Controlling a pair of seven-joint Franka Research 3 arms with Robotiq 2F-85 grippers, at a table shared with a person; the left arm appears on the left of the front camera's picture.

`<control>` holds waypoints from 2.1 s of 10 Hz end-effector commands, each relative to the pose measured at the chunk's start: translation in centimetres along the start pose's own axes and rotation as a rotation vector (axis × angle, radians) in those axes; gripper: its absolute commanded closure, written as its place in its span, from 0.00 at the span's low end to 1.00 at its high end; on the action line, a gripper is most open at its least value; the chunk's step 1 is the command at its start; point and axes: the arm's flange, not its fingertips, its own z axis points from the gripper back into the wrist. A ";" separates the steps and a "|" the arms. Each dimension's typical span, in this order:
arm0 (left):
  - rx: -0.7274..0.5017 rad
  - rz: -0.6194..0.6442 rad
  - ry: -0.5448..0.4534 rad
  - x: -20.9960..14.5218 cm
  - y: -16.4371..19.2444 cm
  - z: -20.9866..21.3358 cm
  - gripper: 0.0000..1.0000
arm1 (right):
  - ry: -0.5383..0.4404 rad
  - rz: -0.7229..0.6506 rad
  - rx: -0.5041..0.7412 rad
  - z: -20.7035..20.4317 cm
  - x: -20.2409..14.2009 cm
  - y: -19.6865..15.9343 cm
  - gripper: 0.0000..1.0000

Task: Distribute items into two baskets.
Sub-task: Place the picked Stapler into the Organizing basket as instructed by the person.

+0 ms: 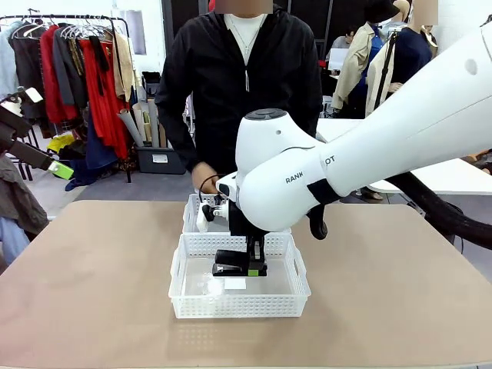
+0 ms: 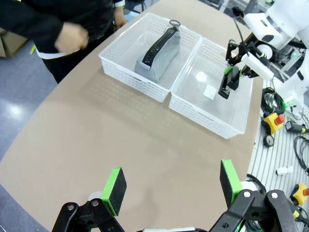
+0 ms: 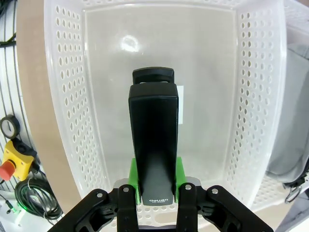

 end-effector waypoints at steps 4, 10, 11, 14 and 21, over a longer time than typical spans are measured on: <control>0.002 0.001 -0.001 0.1 0.1 0.3 0.00 | -0.019 0.039 0.003 -2.1 -0.6 -0.5 1.00; 0.002 0.001 -0.001 0.1 0.1 0.3 0.00 | -0.018 0.026 0.030 -3.1 -1.0 -0.9 0.47; 0.002 0.001 -0.001 0.1 0.1 0.3 0.00 | -0.024 0.018 0.024 -2.8 -1.3 -1.0 0.27; 0.002 0.001 -0.001 0.1 0.1 0.3 0.00 | -0.043 -0.008 0.021 -2.1 -2.2 -0.9 0.00; 0.002 0.001 -0.001 0.1 0.1 0.3 0.00 | -0.026 -0.050 -0.008 -0.1 -2.4 -1.0 0.00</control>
